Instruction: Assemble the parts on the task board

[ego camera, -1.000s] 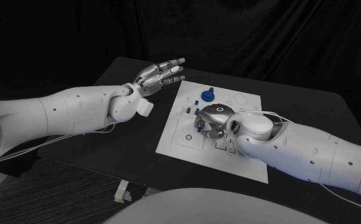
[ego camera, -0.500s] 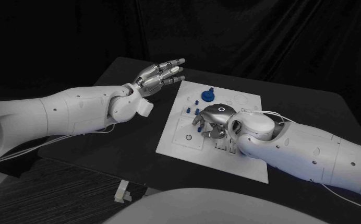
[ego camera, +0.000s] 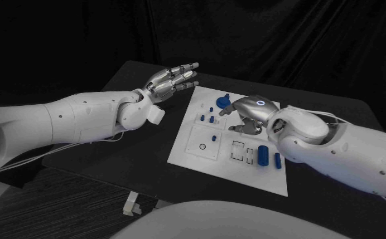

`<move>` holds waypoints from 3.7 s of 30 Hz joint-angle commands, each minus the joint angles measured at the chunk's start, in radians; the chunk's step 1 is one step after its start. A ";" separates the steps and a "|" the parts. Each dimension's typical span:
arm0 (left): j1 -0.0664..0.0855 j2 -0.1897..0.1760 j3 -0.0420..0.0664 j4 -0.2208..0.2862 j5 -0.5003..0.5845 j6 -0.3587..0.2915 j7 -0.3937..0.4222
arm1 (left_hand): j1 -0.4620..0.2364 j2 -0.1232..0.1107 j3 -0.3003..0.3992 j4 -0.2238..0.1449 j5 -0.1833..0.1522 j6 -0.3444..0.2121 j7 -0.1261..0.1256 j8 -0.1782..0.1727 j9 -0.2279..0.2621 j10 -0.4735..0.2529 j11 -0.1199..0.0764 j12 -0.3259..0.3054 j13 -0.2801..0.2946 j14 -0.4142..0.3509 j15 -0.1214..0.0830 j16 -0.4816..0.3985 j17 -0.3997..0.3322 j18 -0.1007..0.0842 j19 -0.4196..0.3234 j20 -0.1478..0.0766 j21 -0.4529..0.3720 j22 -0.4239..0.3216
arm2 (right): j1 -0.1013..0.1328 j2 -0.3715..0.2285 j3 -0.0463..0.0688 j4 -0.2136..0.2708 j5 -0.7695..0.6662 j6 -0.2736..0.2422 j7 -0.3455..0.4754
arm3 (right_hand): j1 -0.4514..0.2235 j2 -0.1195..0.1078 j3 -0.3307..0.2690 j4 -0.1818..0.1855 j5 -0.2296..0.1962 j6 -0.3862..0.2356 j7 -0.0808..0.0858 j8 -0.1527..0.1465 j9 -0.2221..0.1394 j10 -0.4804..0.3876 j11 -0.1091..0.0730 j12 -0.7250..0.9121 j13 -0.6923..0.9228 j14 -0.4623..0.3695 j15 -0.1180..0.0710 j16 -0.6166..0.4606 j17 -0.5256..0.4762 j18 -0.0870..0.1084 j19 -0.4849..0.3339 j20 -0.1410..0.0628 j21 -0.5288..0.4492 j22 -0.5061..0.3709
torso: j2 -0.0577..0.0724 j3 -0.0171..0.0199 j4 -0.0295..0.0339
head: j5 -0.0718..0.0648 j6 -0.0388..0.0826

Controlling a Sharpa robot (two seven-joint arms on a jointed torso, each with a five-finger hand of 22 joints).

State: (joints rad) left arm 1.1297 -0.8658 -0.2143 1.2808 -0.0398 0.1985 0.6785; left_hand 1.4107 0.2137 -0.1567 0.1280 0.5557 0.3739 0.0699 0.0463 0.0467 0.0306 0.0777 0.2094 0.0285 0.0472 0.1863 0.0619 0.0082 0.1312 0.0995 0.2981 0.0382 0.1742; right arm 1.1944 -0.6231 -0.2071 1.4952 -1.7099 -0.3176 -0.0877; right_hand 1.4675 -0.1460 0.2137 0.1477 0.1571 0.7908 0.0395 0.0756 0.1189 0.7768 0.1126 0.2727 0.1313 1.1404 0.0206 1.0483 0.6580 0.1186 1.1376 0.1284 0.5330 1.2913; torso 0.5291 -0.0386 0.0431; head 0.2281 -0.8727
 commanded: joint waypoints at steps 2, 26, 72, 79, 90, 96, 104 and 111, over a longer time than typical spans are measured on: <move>-0.001 0.000 0.001 0.001 0.000 0.009 0.063 | 0.004 0.004 0.023 -0.007 0.017 0.009 0.004 0.001 -0.002 -0.001 0.009 0.018 0.004 0.005 0.012 0.012 0.014 -0.009 0.006 -0.003 0.010 0.008 | 0.058 -0.070 0.001 0.047 0.025 -0.097 -0.003 | 0.033 -0.008 -0.011 0.019 -0.002 0.004 0.003 0.008 -0.013 -0.025 0.001 0.023 0.011 -0.012 -0.002 -0.015 -0.011 0.053 -0.004 -0.001 -0.015 0.048 | -0.001 -0.0003 -0.0005 | -0.003 0.000; -0.006 0.009 0.001 -0.001 0.000 0.015 0.064 | 0.004 0.008 0.029 -0.009 0.023 0.008 0.006 0.001 -0.002 0.000 0.011 0.019 0.004 0.007 0.014 0.014 0.014 -0.012 0.007 -0.003 0.010 0.006 | 0.027 -0.195 0.001 -0.012 0.104 0.053 -0.036 | -0.015 -0.052 -0.064 0.142 -0.099 0.042 0.035 0.014 -0.022 -0.058 -0.004 0.136 0.015 0.084 -0.012 0.050 0.042 0.031 0.104 -0.012 0.102 0.080 | 0.002 0.0006 -0.0030 | -0.020 0.000; -0.011 0.006 0.001 0.003 0.000 0.016 0.058 | 0.006 0.008 0.044 -0.022 0.036 0.016 0.014 0.003 -0.001 -0.002 0.013 0.015 0.003 0.007 0.020 0.018 0.014 -0.022 0.011 -0.003 0.010 0.005 | -0.053 -0.039 0.001 -0.172 0.105 0.119 0.062 | 0.108 0.007 0.066 0.017 0.146 0.146 0.075 0.073 0.020 0.057 -0.005 0.115 -0.065 0.115 -0.021 0.070 0.060 0.023 0.136 -0.024 0.174 0.095 | 0.001 0.0002 0.0004 | -0.018 0.000; -0.012 0.007 0.001 0.002 0.000 0.018 0.057 | 0.007 0.008 0.047 -0.024 0.038 0.013 0.012 0.002 -0.002 -0.003 0.011 0.014 0.003 0.007 0.021 0.018 0.014 -0.023 0.011 -0.003 0.010 0.004 | -0.054 -0.034 0.001 -0.176 0.105 0.114 0.070 | 0.102 0.007 0.088 0.006 0.139 0.176 0.087 0.105 0.043 0.096 -0.014 0.106 -0.066 0.120 -0.025 0.074 0.066 0.022 0.137 -0.028 0.192 0.097 | 0.001 0.0002 0.0010 | -0.018 0.000; -0.016 0.009 0.001 -0.004 0.000 0.016 0.056 | 0.008 0.009 0.050 -0.027 0.040 0.013 0.011 0.002 -0.002 -0.004 0.011 0.013 0.003 0.006 0.020 0.017 0.014 -0.025 0.012 -0.003 0.010 0.003 | -0.054 -0.039 0.001 -0.172 0.105 0.065 0.098 | 0.092 0.019 0.111 -0.011 0.025 0.284 0.076 0.193 0.112 0.296 -0.046 0.103 -0.059 0.163 -0.028 0.101 0.105 0.010 0.173 -0.029 0.292 0.113 | 0.001 0.0000 0.0008 | -0.015 0.000; -0.018 0.009 0.001 -0.004 0.000 0.016 0.054 | 0.009 0.012 0.056 -0.029 0.041 0.015 0.011 0.002 -0.001 -0.004 0.010 0.015 0.003 0.005 0.018 0.017 0.014 -0.027 0.012 -0.004 0.010 0.003 | -0.054 -0.045 0.001 -0.167 0.105 0.025 0.107 | 0.096 0.033 0.114 -0.015 -0.029 0.322 0.071 0.201 0.128 0.354 -0.062 0.087 -0.058 0.185 -0.042 0.104 0.116 0.004 0.192 -0.041 0.332 0.120 | 0.001 0.0001 0.0003 | -0.012 0.000; -0.019 0.009 0.001 -0.004 0.000 0.015 0.049 | 0.011 0.018 0.064 -0.032 0.041 0.016 0.012 0.002 -0.001 -0.005 0.010 0.015 0.003 0.005 0.018 0.018 0.014 -0.029 0.013 -0.004 0.010 0.002 | -0.054 -0.054 0.001 -0.154 0.105 -0.029 0.115 | 0.113 0.049 0.119 -0.025 -0.083 0.340 0.066 0.194 0.136 0.397 -0.074 0.072 -0.056 0.207 -0.053 0.104 0.125 -0.002 0.211 -0.052 0.369 0.127 | 0.001 0.0004 0.0009 | -0.007 0.000; -0.021 0.009 0.001 -0.005 0.000 0.016 0.044 | 0.018 0.023 0.085 -0.045 0.036 0.015 0.012 0.002 -0.002 -0.005 0.011 0.016 0.003 0.004 0.018 0.018 0.014 -0.034 0.014 -0.004 0.010 -0.001 | -0.049 -0.074 0.001 -0.126 0.105 -0.077 0.113 | 0.122 0.050 0.121 -0.030 -0.098 0.344 0.065 0.187 0.136 0.408 -0.077 0.063 -0.056 0.214 -0.056 0.099 0.122 -0.003 0.216 -0.055 0.378 0.128 | 0.001 0.0001 0.0003 | -0.002 0.000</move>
State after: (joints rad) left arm 1.1104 -0.8584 -0.2143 1.2754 -0.0400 0.2042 0.6786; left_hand 1.4252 0.2283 -0.1125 0.0841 0.5790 0.3895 0.0856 0.0463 0.0467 0.0336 0.0811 0.2097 0.0285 0.0542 0.1935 0.0621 0.0085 0.1309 0.0999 0.2979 0.0382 0.1736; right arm 1.1432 -0.6935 -0.2065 1.3622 -1.6026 -0.3305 0.0195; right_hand 1.5659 -0.1418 0.3089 0.1319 0.0713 1.0744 0.1017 0.2315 0.1957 1.1249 0.0521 0.3278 0.0536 1.3439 -0.0340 1.1355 0.7639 0.1173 1.3421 0.0750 0.8878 1.2913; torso 0.5297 -0.0385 0.0437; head 0.2243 -0.8727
